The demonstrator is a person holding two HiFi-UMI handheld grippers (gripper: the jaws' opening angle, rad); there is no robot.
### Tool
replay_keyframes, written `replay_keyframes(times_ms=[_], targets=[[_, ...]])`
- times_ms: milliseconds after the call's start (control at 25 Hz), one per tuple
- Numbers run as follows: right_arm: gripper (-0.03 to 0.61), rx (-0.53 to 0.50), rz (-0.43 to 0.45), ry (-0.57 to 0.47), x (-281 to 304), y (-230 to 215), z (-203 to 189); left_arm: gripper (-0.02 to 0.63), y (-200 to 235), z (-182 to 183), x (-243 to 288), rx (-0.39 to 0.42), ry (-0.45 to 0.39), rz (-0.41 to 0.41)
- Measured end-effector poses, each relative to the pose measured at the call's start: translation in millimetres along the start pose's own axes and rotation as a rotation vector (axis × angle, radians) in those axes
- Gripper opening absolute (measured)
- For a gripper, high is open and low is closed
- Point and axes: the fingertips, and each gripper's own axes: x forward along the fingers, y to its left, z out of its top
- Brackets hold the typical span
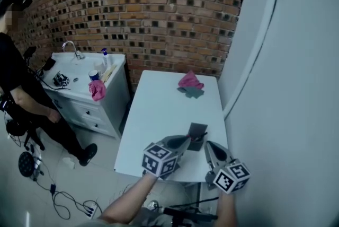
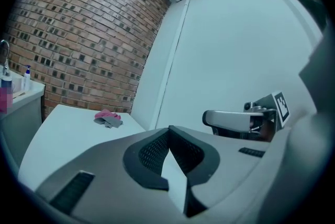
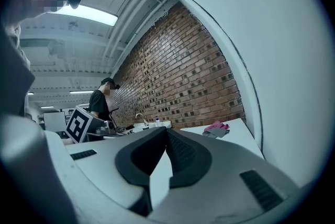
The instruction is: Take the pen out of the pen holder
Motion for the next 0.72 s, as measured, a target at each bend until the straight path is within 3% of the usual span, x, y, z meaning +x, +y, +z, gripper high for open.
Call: replay_keyframes(times_ms=[400, 480, 720], targets=[[-0.014, -0.010, 0.005, 0.037, 6.8, -4.1, -2.0, 0.002, 29.4, -37.3, 33.7, -0.011, 0.055, 0.079], [-0.014, -0.001, 0.005, 0.046, 7.6, -6.3, -5.8, 0.054, 39.1, -48.5, 41.5, -0.021, 0.062, 0.097], [-0.014, 0.007, -0.011, 0.088, 5.7, -20.1, -20.3, 0.120, 61.3, -71.5, 64.5, -0.045, 0.099, 0.147]])
